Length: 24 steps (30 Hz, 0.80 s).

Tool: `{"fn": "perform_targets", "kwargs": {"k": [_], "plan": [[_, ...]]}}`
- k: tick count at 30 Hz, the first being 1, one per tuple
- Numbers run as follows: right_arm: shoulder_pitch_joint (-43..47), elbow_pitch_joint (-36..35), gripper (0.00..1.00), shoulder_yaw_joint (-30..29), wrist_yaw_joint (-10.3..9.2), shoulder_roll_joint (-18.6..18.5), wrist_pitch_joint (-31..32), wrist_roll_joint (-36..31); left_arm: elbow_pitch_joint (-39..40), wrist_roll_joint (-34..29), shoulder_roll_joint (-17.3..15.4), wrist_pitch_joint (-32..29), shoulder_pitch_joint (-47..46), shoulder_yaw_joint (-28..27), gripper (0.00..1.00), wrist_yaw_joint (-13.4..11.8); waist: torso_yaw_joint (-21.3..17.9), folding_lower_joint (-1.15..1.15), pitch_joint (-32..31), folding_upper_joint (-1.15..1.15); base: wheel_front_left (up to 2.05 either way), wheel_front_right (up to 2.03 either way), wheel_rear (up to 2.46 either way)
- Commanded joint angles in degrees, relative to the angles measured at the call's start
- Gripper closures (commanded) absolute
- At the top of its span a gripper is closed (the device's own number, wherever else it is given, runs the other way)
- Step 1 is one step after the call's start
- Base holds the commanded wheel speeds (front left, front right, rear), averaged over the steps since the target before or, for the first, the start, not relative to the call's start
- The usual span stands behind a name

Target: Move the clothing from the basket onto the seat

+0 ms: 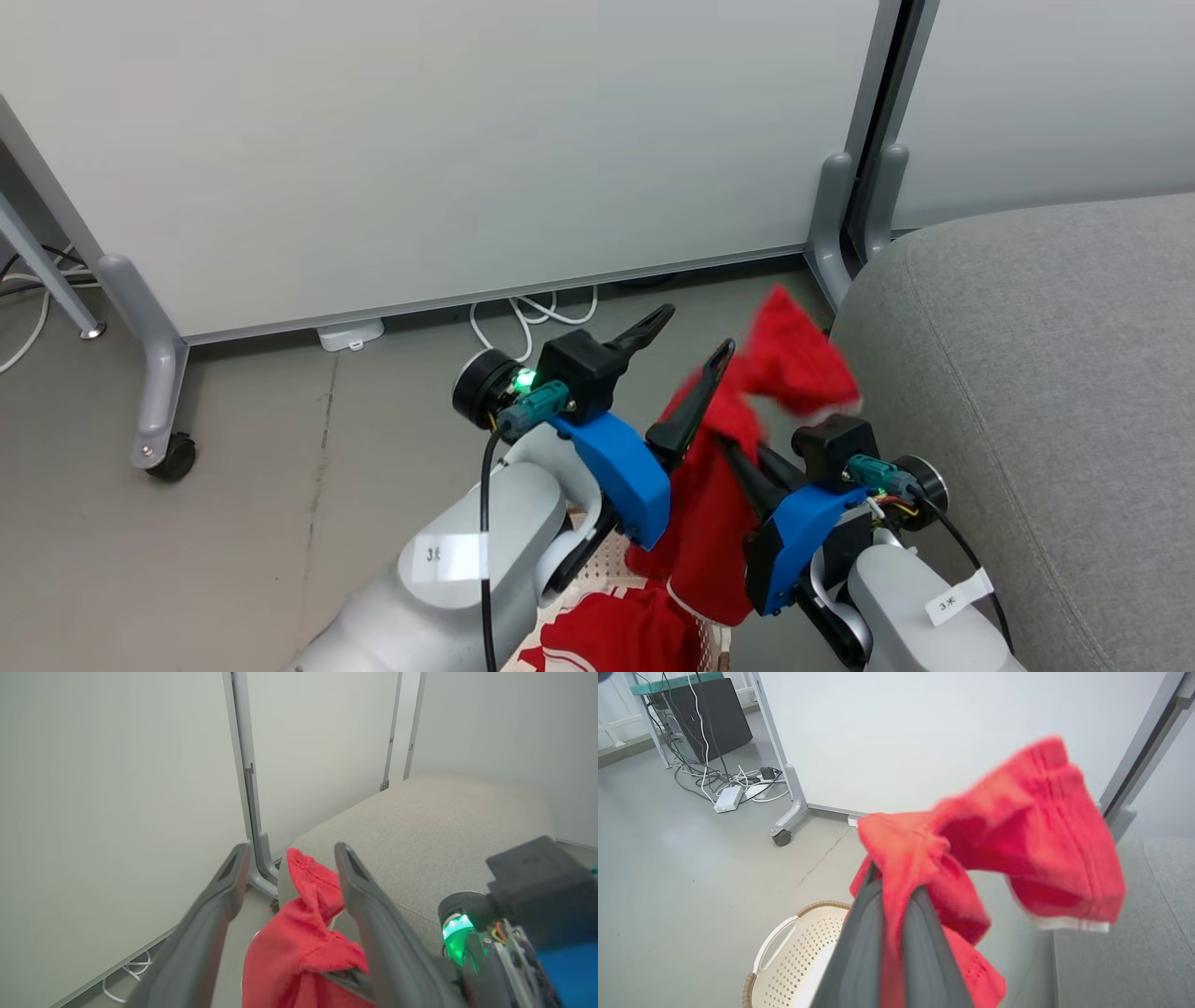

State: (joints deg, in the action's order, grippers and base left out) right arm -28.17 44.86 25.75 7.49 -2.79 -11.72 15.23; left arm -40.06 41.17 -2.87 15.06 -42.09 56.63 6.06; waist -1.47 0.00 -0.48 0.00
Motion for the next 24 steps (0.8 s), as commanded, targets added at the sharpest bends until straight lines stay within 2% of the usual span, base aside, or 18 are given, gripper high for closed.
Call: {"fn": "perform_targets", "kwargs": {"k": [1, 16, 24], "plan": [[0.17, -0.34, 1.00, -0.42, 0.01, -0.19, -0.48, -0.50, 0.51, -0.88, 0.00, 0.18, 1.41, -1.27, 0.00, -0.33, 0.09, 0.00, 0.01, 0.00, 0.00, 0.00, 0.00], [3.22, -5.56, 1.00, -6.36, 0.01, -0.18, -0.31, -4.41, 10.79, -12.13, -3.13, 0.17, 17.59, -19.63, 0.00, -1.07, 1.43, 0.00, 0.37, 0.00, 0.00, 0.00, 0.00], [4.66, -9.48, 1.00, -8.34, 0.01, -0.18, 1.20, -5.59, 13.74, -17.14, -4.13, 0.17, 24.56, -26.08, 0.00, -0.07, 1.55, 0.00, 0.89, 0.00, 0.00, 0.00, 0.00]]}}
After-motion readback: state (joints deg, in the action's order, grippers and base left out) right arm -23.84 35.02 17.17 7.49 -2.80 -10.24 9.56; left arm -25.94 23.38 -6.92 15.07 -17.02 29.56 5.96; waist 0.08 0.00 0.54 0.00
